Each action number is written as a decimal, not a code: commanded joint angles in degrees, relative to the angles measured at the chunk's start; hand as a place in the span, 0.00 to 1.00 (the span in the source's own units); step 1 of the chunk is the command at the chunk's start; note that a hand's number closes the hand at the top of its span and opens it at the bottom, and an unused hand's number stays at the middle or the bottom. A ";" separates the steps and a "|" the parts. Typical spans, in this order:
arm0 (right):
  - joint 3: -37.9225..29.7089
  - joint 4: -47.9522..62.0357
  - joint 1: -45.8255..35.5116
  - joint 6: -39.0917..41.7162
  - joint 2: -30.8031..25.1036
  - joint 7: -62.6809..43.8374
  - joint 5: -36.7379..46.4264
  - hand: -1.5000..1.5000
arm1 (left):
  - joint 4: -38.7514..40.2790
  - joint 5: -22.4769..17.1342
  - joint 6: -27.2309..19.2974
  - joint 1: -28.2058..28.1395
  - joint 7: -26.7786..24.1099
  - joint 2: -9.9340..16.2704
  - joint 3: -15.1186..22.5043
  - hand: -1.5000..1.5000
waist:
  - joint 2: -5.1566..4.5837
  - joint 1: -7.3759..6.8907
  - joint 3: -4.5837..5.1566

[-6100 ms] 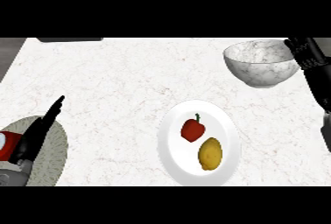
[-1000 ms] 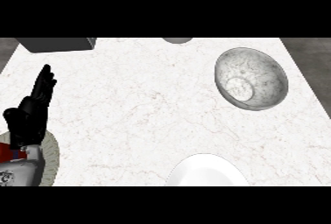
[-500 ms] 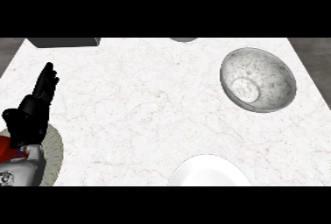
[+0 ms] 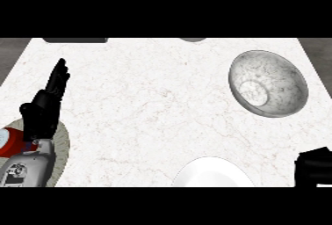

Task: Pick the bell pepper from the plate and place it in the bowl

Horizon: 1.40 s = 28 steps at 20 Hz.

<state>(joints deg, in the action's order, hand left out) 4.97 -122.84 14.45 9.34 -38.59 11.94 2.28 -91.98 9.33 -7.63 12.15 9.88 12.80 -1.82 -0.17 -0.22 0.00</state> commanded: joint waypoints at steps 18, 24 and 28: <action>-3.30 67.13 -47.82 -19.17 10.88 17.98 22.67 1.00 | -1.59 -0.62 2.63 2.66 2.71 -0.15 0.00 0.50 | -0.48 -2.54 -0.10; -6.78 90.39 -57.63 -17.70 13.49 23.45 21.41 1.00 | 1.56 0.71 1.05 3.39 0.60 -1.73 0.27 0.50 | -0.92 -2.79 -0.12; -6.89 97.98 -63.53 -10.74 13.81 22.43 20.95 0.00 | -1.99 0.88 1.70 -0.32 -0.02 -2.28 1.91 0.50 | -0.85 -3.82 -0.15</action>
<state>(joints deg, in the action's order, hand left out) -1.27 -33.17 -43.54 -5.46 -25.85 34.23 23.54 -91.39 9.95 -6.08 14.46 9.65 11.32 -1.20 -1.14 -3.44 -0.14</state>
